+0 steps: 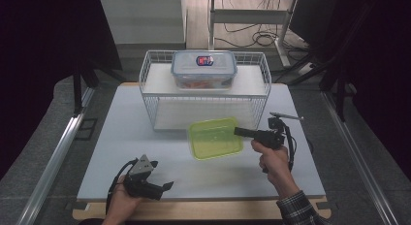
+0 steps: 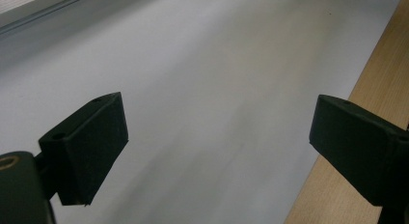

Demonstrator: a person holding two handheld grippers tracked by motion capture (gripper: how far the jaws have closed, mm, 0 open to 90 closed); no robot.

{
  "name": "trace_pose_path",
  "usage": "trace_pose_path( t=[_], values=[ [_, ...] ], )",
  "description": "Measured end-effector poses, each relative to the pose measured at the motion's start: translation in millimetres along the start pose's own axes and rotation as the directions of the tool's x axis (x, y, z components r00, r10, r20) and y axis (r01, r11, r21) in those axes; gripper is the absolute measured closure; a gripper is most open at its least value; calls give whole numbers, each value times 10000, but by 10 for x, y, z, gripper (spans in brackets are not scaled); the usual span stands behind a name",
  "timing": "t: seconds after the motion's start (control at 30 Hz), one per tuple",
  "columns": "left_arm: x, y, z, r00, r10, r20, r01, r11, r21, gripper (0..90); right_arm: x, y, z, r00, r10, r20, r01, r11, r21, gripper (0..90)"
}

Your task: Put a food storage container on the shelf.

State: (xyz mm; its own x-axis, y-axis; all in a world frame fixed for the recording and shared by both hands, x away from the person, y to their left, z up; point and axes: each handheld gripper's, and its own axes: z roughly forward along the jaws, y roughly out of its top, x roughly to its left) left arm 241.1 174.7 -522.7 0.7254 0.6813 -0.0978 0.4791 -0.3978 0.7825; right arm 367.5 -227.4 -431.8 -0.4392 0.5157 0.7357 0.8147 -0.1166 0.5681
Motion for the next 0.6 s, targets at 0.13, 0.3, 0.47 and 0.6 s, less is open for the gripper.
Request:
trace_pose_path(
  t=[0.13,0.3,0.47,0.6],
  values=[
    [-1,1,-1,10000,6,4,-6,10000,-3,64,72,84,-43,10000,-66,16,66,9997,-236,808],
    [0,0,1,10000,27,3,-27,10000,32,64,160,178,-81,9999,-114,-23,113,9991,-418,808],
    [1,0,0,10000,18,1,-18,10000,8,64,230,278,-117,9997,-229,-30,226,9978,-618,808],
    [2,-1,0,10000,15,8,-15,10000,10,64,274,355,-141,9997,-247,-77,240,9964,-808,808]
  ],
)
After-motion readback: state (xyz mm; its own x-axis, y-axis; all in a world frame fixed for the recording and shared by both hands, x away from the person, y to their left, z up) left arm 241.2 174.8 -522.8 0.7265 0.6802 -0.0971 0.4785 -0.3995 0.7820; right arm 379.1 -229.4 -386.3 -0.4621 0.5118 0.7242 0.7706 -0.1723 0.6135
